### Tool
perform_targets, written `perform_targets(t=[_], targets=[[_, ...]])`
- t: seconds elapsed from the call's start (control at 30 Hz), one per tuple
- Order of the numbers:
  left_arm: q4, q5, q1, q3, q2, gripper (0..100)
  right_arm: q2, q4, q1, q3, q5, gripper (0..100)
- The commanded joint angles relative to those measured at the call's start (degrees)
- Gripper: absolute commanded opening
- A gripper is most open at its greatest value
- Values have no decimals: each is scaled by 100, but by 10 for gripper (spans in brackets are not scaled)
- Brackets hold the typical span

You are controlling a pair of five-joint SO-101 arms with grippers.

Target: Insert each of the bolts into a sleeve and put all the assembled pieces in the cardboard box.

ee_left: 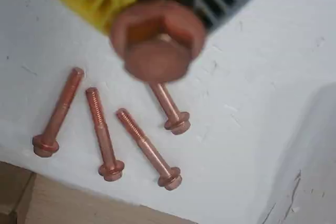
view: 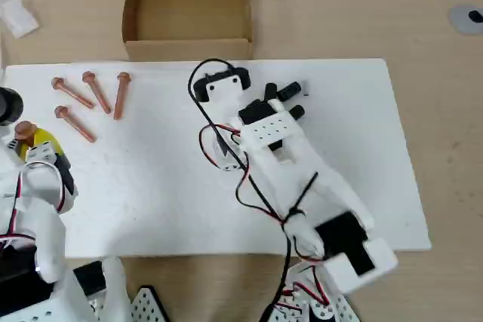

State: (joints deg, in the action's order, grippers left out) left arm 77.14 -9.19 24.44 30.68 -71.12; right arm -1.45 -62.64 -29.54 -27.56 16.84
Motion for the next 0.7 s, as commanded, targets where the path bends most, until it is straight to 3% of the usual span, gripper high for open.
perform_targets(t=[0.0,0.47,0.67], targets=[[-97,149,-44,-26,-57,6,-215,132,75,127,44,178],[-97,149,-44,-9,-57,6,-936,97,75,541,44,175],[-97,149,-44,-26,-57,6,-936,0,75,532,9,9]])
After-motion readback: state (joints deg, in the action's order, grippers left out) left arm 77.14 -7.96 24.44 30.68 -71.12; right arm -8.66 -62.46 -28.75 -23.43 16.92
